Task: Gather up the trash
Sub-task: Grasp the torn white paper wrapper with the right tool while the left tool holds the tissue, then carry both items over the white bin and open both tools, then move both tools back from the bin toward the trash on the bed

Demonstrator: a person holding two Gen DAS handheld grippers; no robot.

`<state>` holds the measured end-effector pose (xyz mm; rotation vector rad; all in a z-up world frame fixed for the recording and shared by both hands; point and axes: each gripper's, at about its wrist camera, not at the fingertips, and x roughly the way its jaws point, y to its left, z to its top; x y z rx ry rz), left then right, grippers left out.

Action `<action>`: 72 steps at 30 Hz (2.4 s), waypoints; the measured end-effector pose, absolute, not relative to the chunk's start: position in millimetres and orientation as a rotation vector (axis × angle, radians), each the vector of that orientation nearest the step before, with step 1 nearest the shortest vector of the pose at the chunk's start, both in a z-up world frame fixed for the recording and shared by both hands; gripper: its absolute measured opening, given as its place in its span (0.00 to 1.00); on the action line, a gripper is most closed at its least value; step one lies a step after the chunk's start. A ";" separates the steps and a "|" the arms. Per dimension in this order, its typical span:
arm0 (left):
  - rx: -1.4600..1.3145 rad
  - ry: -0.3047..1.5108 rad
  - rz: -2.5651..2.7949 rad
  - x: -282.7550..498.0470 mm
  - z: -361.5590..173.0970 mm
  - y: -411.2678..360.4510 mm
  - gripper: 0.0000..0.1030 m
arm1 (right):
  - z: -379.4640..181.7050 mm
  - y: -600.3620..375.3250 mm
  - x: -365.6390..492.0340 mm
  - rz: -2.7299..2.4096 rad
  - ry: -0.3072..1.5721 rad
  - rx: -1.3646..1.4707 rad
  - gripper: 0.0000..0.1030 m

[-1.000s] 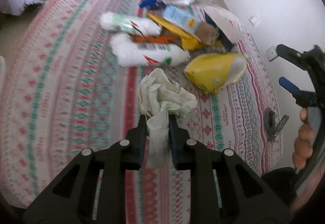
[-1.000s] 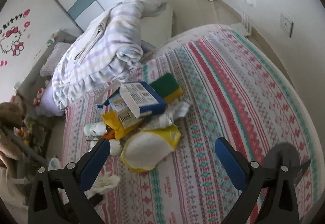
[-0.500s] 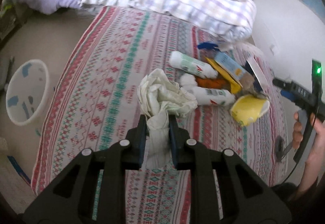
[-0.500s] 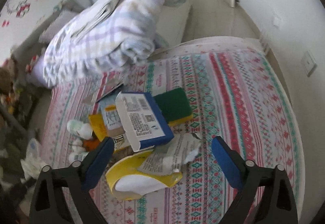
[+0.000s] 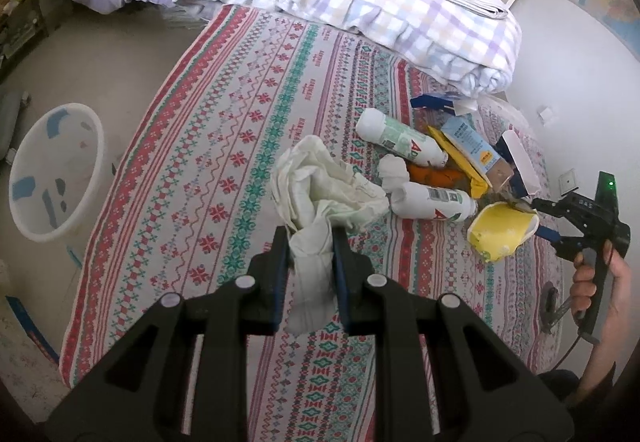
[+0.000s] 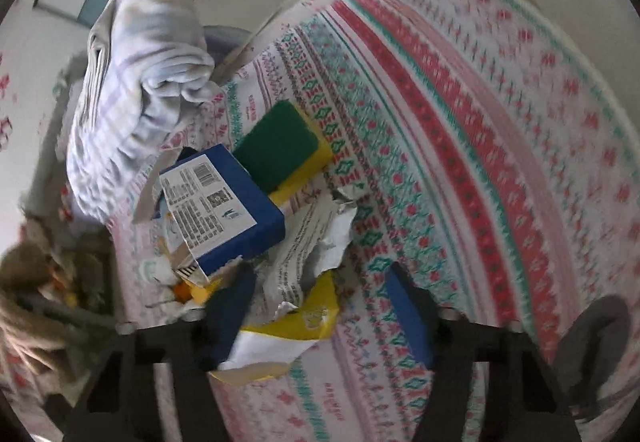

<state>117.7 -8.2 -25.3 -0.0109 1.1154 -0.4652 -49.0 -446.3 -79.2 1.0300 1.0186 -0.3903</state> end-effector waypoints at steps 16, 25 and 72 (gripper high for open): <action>-0.160 1.089 -0.395 127.9 -12.2 55.3 0.22 | 18.6 -375.2 -67.3 -0.320 0.684 0.790 0.19; -0.349 1.082 -0.279 148.1 -11.2 149.7 0.22 | 26.5 -258.7 -10.6 -0.124 0.731 0.551 0.19; -0.754 1.104 0.066 175.3 -49.0 296.7 0.63 | -36.7 86.4 186.8 0.396 0.982 0.257 0.48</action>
